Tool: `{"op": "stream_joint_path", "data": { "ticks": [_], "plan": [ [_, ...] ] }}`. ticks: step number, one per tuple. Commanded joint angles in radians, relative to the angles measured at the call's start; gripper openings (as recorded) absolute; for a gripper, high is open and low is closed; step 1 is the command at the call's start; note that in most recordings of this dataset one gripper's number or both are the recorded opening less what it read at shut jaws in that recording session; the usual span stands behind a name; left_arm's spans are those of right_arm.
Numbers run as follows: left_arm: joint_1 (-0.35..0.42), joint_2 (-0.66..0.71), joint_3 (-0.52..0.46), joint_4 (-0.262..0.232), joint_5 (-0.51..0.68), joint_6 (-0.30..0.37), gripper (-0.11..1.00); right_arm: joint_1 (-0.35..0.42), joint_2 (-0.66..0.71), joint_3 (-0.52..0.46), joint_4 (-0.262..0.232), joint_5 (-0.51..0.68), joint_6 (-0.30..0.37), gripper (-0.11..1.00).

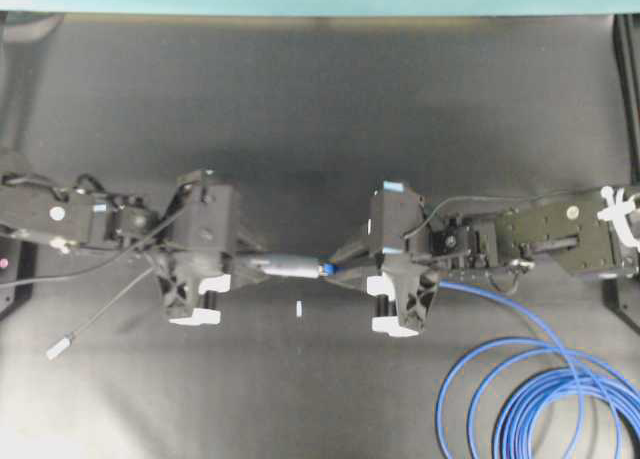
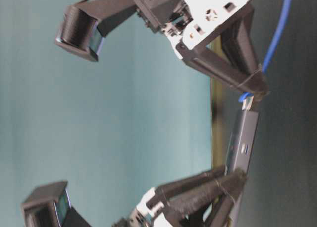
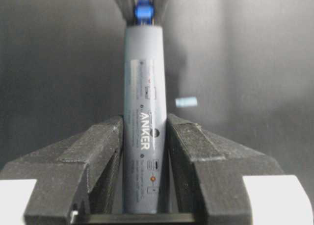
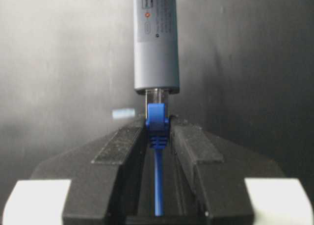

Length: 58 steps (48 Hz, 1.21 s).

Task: Insert the LAN cable into the hub.
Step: 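Push the blue plug into the hub's end port with the right gripper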

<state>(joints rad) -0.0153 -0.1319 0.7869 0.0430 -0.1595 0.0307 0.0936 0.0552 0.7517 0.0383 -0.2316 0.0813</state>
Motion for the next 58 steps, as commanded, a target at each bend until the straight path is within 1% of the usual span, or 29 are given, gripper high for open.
{"op": "stream_joint_path", "data": {
  "ticks": [1, 6, 12, 23, 32, 46, 48, 50, 51, 54, 56, 58],
  "plan": [
    [0.0, 0.006, -0.043, 0.003, -0.008, 0.005, 0.28, 0.003, -0.006, -0.029, -0.002, -0.034, -0.005, 0.13],
    [-0.003, 0.011, -0.046, 0.003, -0.009, 0.005, 0.28, 0.002, -0.006, -0.029, -0.002, -0.067, -0.003, 0.13],
    [-0.006, 0.011, -0.043, 0.003, -0.009, 0.005, 0.28, -0.002, -0.005, -0.031, -0.002, -0.075, -0.003, 0.13],
    [-0.008, 0.008, -0.028, 0.003, 0.006, -0.002, 0.28, 0.005, -0.006, -0.028, -0.002, -0.057, 0.002, 0.13],
    [-0.017, 0.008, -0.034, 0.003, 0.066, -0.002, 0.28, 0.009, -0.006, -0.029, -0.002, -0.029, 0.008, 0.13],
    [-0.018, 0.009, -0.037, 0.003, 0.08, 0.0, 0.28, 0.014, -0.006, -0.032, -0.002, -0.015, 0.014, 0.14],
    [-0.018, 0.008, -0.035, 0.003, 0.078, 0.0, 0.28, 0.017, -0.008, -0.029, 0.0, -0.015, 0.015, 0.21],
    [-0.017, 0.006, -0.032, 0.003, 0.08, 0.0, 0.28, 0.017, -0.011, -0.028, 0.003, -0.014, 0.017, 0.33],
    [-0.018, 0.006, -0.032, 0.003, 0.08, 0.0, 0.28, 0.017, -0.014, -0.028, 0.003, -0.012, 0.017, 0.41],
    [-0.017, 0.005, -0.028, 0.003, 0.086, -0.002, 0.28, 0.02, -0.02, -0.023, 0.006, 0.002, 0.021, 0.6],
    [-0.017, 0.005, -0.028, 0.003, 0.092, -0.002, 0.28, 0.025, -0.029, -0.02, 0.006, 0.018, 0.026, 0.71],
    [-0.017, 0.005, -0.028, 0.003, 0.101, -0.002, 0.28, 0.025, -0.037, -0.015, 0.006, 0.034, 0.031, 0.79]
  ]
}}
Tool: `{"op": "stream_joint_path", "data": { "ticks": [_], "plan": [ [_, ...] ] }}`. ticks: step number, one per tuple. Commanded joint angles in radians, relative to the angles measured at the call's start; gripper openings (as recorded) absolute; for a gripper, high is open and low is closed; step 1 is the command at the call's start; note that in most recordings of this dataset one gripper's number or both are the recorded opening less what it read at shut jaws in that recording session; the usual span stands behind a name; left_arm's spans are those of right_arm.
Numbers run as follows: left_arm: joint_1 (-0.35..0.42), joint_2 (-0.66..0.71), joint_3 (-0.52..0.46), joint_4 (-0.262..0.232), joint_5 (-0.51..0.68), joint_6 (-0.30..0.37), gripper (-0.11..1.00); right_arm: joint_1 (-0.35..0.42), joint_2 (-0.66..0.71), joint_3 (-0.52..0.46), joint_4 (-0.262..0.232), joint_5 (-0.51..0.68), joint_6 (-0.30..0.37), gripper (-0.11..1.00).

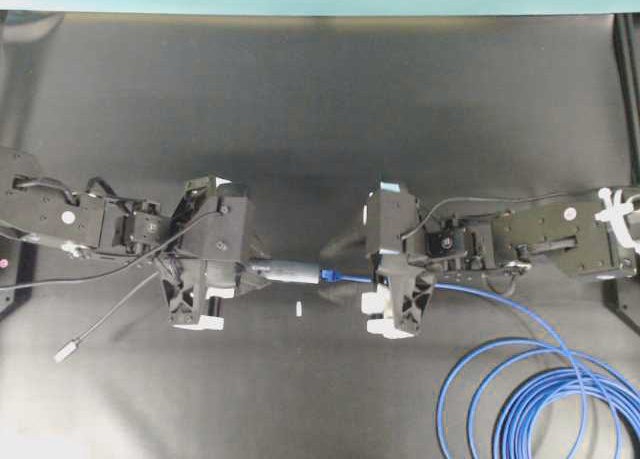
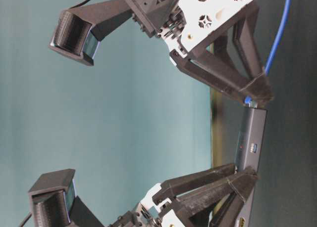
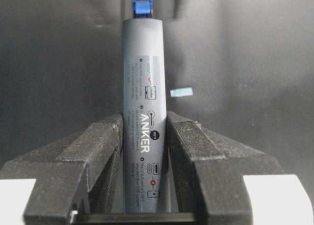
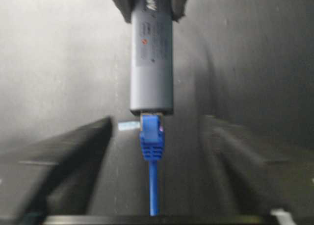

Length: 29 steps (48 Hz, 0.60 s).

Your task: Insert the LAN cable into the hub.

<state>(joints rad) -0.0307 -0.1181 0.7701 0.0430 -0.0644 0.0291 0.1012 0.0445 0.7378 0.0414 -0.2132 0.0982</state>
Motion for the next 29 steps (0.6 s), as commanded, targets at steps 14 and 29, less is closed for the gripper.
{"op": "stream_joint_path", "data": {
  "ticks": [14, 29],
  "plan": [
    [0.0, -0.009, -0.011, 0.003, 0.038, 0.002, 0.28, 0.017, -0.164, 0.101, 0.005, 0.066, 0.054, 0.84],
    [0.0, -0.005, -0.011, 0.003, 0.066, 0.003, 0.28, 0.017, -0.322, 0.222, 0.005, 0.069, 0.109, 0.84]
  ]
}}
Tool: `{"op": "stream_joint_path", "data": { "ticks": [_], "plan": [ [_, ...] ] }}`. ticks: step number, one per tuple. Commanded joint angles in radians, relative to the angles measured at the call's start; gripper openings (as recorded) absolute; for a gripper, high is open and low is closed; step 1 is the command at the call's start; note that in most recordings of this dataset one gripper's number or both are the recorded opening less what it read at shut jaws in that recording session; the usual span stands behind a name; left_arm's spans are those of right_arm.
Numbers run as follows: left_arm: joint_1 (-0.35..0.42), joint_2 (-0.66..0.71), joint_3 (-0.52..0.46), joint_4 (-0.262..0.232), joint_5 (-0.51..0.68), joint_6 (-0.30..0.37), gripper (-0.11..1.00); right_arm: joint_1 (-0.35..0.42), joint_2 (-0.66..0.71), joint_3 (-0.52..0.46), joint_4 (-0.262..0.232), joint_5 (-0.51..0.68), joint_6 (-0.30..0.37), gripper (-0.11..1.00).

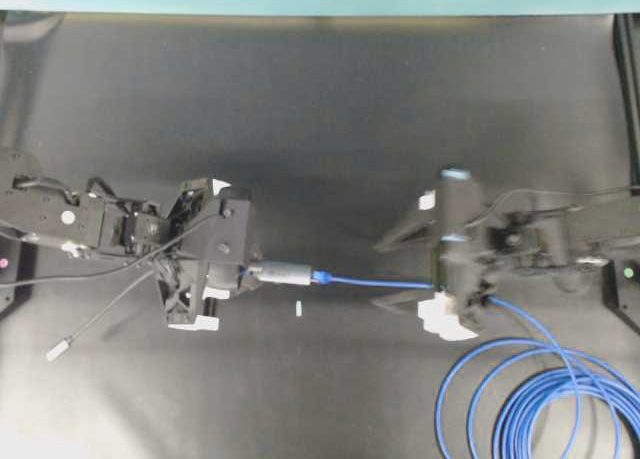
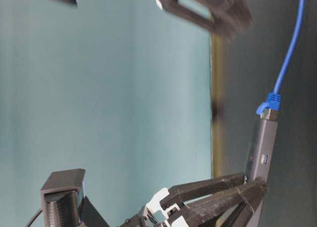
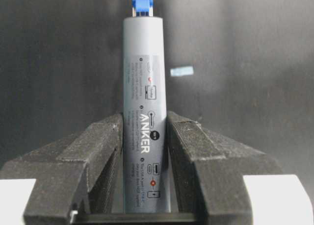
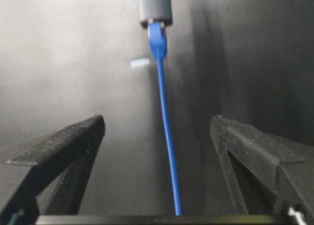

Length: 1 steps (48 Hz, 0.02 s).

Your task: Insert the LAN cable into the hub.

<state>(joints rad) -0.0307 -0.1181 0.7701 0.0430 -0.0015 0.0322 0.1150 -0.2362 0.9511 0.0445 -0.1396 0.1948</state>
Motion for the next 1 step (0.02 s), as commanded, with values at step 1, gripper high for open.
{"op": "stream_joint_path", "data": {
  "ticks": [1],
  "plan": [
    [0.0, -0.005, -0.011, 0.003, 0.005, -0.003, 0.28, 0.003, -0.051, 0.014, 0.002, -0.005, 0.012, 0.84]
  ]
}}
